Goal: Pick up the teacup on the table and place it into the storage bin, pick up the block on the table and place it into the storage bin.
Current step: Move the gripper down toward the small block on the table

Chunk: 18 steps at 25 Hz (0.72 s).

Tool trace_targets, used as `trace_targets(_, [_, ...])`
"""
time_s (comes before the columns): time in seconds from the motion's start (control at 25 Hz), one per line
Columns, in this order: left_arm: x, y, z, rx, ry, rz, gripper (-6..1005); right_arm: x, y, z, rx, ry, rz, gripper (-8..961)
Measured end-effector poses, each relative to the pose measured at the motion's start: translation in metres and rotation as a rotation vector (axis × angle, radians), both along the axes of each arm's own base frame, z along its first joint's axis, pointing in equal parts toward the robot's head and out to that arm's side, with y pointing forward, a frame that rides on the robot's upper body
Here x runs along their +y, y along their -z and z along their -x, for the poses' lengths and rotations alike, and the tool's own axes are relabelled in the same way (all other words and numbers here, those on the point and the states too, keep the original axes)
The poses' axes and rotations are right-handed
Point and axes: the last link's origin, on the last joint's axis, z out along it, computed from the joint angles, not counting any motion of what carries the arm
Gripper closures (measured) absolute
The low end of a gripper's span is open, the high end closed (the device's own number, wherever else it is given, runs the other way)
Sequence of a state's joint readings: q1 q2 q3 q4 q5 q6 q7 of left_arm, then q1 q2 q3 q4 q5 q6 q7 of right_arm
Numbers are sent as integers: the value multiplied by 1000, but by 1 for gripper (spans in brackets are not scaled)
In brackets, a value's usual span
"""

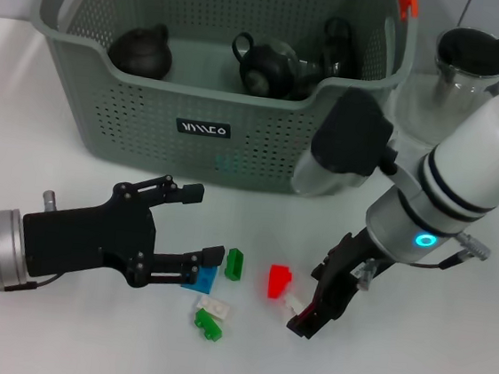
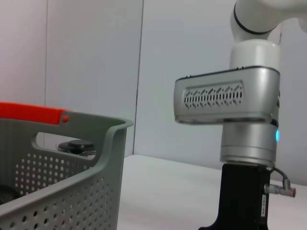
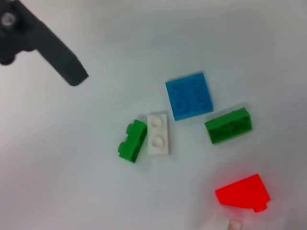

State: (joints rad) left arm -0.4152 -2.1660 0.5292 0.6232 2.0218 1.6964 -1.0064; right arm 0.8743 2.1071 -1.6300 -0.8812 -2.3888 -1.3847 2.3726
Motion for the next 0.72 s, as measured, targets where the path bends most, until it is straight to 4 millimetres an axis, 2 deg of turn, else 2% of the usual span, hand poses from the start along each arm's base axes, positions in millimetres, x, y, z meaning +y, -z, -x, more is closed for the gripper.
trace_targets(0.28, [0, 0, 0, 0, 2, 0, 140, -5, 11, 1, -46, -39, -1, 63])
trace_targets(0.72, [2, 0, -1, 2, 4, -2, 139, -3, 17, 7, -67, -57, -25, 383])
